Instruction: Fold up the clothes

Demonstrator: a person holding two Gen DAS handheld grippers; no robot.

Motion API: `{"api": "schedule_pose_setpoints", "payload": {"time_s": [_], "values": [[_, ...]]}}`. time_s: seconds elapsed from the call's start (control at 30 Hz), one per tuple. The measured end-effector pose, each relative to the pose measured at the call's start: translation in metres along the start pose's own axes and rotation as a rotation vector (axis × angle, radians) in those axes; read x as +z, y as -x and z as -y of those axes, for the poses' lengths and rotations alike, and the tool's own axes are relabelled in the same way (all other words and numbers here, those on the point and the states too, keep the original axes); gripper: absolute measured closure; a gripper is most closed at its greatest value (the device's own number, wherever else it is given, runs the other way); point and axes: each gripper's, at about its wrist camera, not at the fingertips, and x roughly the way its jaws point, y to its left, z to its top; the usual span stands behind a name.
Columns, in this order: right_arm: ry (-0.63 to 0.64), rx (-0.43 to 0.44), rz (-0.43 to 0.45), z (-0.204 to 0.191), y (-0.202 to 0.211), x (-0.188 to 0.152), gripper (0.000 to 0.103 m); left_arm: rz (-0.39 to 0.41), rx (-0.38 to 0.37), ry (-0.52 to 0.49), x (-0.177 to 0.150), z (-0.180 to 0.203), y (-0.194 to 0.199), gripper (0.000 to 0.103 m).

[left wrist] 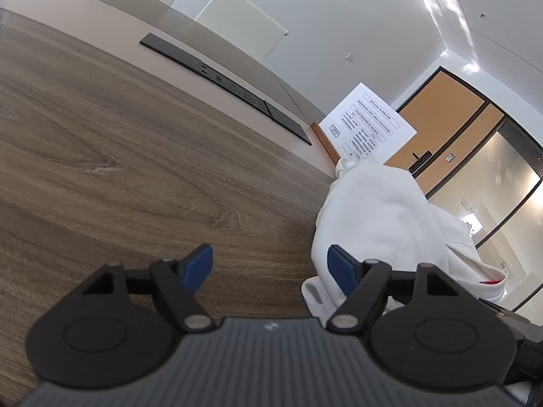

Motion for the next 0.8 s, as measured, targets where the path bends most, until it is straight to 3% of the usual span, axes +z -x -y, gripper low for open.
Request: {"api": "schedule_pose_setpoints", "payload": {"time_s": [0.03, 0.07, 0.2, 0.3, 0.5, 0.57, 0.67, 0.73, 0.8], "values": [[-0.002, -0.030, 0.005, -0.002, 0.002, 0.001, 0.067, 0.003, -0.001, 0.002, 0.000, 0.000, 0.001, 0.031], [-0.005, -0.028, 0.018, -0.004, 0.006, 0.002, 0.095, 0.005, -0.003, 0.003, 0.001, 0.000, 0.001, 0.031], [-0.018, -0.017, 0.135, -0.013, 0.032, 0.017, 0.102, 0.000, -0.006, 0.002, 0.000, 0.001, 0.000, 0.031], [0.001, -0.017, 0.260, -0.022, 0.050, 0.031, 0.103, 0.007, -0.006, -0.013, 0.000, 0.004, 0.001, 0.031], [-0.034, 0.148, 0.562, -0.030, 0.148, 0.046, 0.103, 0.026, -0.005, -0.030, 0.001, 0.009, 0.001, 0.031], [-0.009, 0.165, 0.602, -0.034, 0.159, 0.047, 0.103, 0.032, -0.005, -0.035, 0.002, 0.010, 0.001, 0.031], [-0.003, 0.206, 0.535, -0.035, 0.149, 0.050, 0.103, 0.042, -0.004, -0.042, 0.002, 0.012, 0.000, 0.031], [-0.025, 0.228, 0.459, -0.032, 0.135, 0.050, 0.095, 0.042, -0.004, -0.042, 0.002, 0.013, 0.000, 0.031], [-0.042, 0.225, 0.403, -0.027, 0.124, 0.049, 0.062, 0.038, -0.004, -0.040, 0.002, 0.012, 0.000, 0.031]]}}
